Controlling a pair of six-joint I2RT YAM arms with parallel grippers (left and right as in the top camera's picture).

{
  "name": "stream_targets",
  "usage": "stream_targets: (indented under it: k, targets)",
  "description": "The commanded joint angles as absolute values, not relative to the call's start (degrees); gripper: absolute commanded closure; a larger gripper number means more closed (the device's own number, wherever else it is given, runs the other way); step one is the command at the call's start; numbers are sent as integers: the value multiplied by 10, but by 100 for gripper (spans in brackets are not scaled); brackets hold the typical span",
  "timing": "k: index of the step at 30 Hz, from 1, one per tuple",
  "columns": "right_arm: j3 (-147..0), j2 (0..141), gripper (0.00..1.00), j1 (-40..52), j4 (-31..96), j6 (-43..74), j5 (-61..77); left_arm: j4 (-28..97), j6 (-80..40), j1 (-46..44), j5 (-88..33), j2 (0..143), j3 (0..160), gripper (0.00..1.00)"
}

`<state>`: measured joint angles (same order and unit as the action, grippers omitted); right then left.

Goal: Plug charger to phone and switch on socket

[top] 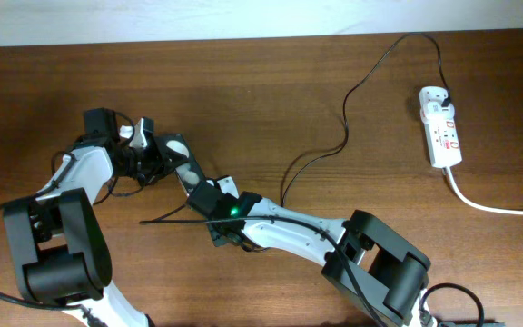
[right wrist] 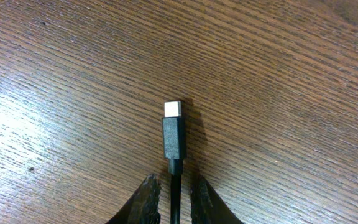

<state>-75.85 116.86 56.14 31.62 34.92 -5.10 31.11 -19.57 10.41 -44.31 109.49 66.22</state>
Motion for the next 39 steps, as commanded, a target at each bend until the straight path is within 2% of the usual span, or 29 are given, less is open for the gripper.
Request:
stream_targets:
  k: [1,2,7,10,12,14,16,17,18,19,23,28,30,35,39]
  targets:
    - [-752,1189,83,562,325,354,-52,311,-201,104,-461,1079,665,100]
    - [-752,1189,88,562,325,354,-52,311,-201,104,-461,1079,665,100]
    - [-752,1189,89,562,330,354,-51,311,-201,104,-461,1079,665,100]
    - [-752,1189,96,561,331,354,-51,311,-201,104,-462,1079,665,100]
    - [-752,1189,95,561,331,354,-51,311,-201,104,-462,1079,665,100]
    - [-752,1189,86,561,328,354,-51,311,-201,104,-462,1079,665,100]
    - [-752,1189,86,561,325,354,-51,310,-201,104,-462,1079,665,100]
    - [-752,1189,87,561,325,354,-51,309,-201,104,-462,1079,665,100]
    - [-752,1189,94,561,325,354,-51,309,-201,104,-462,1079,665,100]
    - [-752,1189,96,561,326,354,-51,309,-201,104,-462,1079,665,100]
    - [-752,1144,96,549,360,334,-39,300,-152,106,-527,1079,665,100]
    - [-752,1069,96,546,382,251,89,277,-89,106,-630,1079,665,100]
    - [-752,1060,96,547,407,242,101,270,-56,106,-682,1079,665,100]
    - [-747,1016,96,559,432,242,109,268,-54,105,-686,1079,665,100]
    - [-665,922,96,559,400,243,100,267,-42,97,-695,1079,664,100]
